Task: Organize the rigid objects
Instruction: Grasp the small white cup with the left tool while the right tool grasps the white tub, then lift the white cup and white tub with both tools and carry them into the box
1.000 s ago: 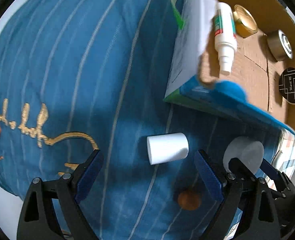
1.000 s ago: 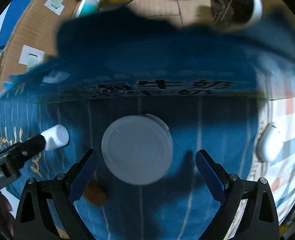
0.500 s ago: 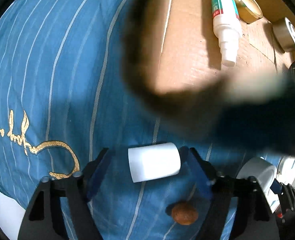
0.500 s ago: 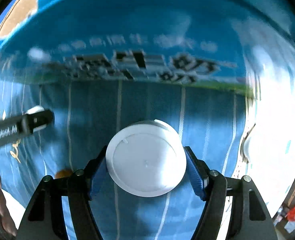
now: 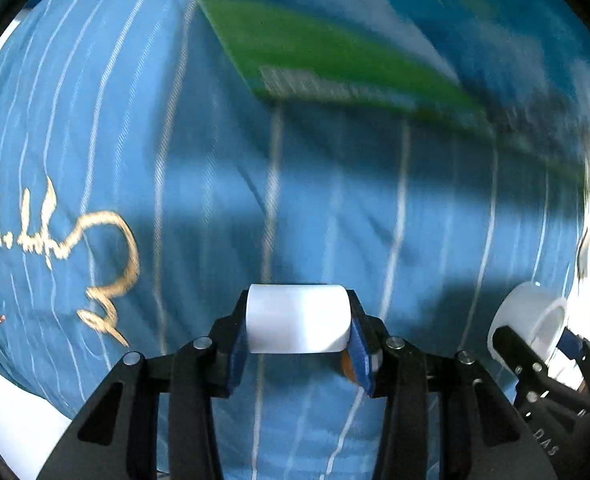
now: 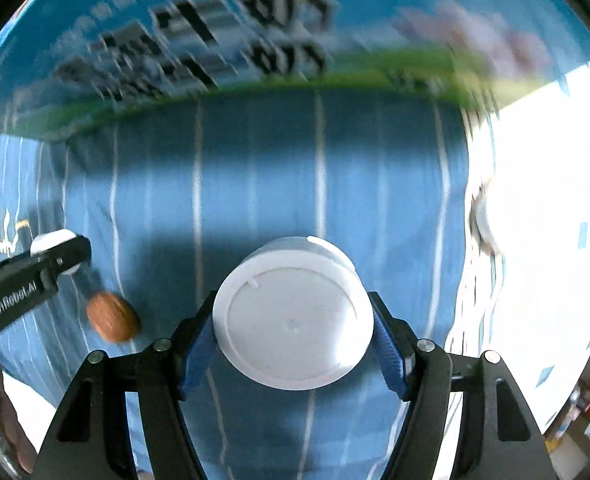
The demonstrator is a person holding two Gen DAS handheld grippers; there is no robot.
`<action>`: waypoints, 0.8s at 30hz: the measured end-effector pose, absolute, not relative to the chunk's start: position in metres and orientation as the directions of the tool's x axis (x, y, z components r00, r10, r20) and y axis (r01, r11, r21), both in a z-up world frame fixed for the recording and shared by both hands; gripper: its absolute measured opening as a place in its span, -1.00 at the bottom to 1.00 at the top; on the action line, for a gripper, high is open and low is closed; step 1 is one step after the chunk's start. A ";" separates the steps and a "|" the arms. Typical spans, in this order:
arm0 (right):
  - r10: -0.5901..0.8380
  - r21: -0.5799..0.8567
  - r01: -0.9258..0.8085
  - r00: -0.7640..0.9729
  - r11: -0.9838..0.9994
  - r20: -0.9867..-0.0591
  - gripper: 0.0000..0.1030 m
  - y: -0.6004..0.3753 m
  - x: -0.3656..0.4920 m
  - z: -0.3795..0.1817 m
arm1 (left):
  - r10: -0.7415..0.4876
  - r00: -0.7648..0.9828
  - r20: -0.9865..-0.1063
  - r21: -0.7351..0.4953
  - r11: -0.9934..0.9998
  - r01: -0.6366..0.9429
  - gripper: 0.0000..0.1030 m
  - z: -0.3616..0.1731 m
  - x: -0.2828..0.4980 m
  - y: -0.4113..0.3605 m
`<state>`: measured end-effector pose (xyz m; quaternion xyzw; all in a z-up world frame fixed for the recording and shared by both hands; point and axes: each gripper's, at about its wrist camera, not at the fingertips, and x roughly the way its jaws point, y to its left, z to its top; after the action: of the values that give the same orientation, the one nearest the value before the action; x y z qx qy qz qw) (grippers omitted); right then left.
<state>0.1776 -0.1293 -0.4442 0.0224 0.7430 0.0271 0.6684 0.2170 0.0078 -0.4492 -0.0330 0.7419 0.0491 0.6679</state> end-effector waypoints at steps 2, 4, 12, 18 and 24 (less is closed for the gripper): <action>0.071 0.071 0.002 -0.107 0.997 -0.992 0.39 -0.133 0.172 -0.446 | 0.022 -0.114 -0.993 0.035 0.993 -0.109 -0.22 -0.455 0.212 0.001; 0.071 0.071 0.010 -0.110 0.997 -0.991 0.39 -0.134 0.170 -0.448 | 0.028 -0.101 -0.995 0.039 0.993 -0.112 -0.22 -0.454 0.212 -0.002; 0.042 0.043 -0.004 -0.125 0.999 -0.991 0.38 -0.123 0.182 -0.469 | 0.014 -0.097 -0.995 0.026 0.992 -0.126 -0.22 -0.457 0.202 0.009; 0.025 0.029 -0.032 -0.112 0.999 -0.993 0.37 -0.111 0.167 -0.466 | 0.020 -0.060 -0.998 0.028 0.992 -0.124 -0.22 -0.434 0.193 0.018; 0.021 0.026 -0.054 -0.088 0.998 -0.996 0.36 -0.114 0.157 -0.449 | 0.009 -0.019 -1.000 0.011 0.994 -0.109 -0.22 -0.409 0.185 0.014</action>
<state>0.1572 -0.1144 -0.4485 -0.0109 0.7372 0.0278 0.6751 0.1853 0.0140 -0.4094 -0.0348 0.7125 0.0421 0.6995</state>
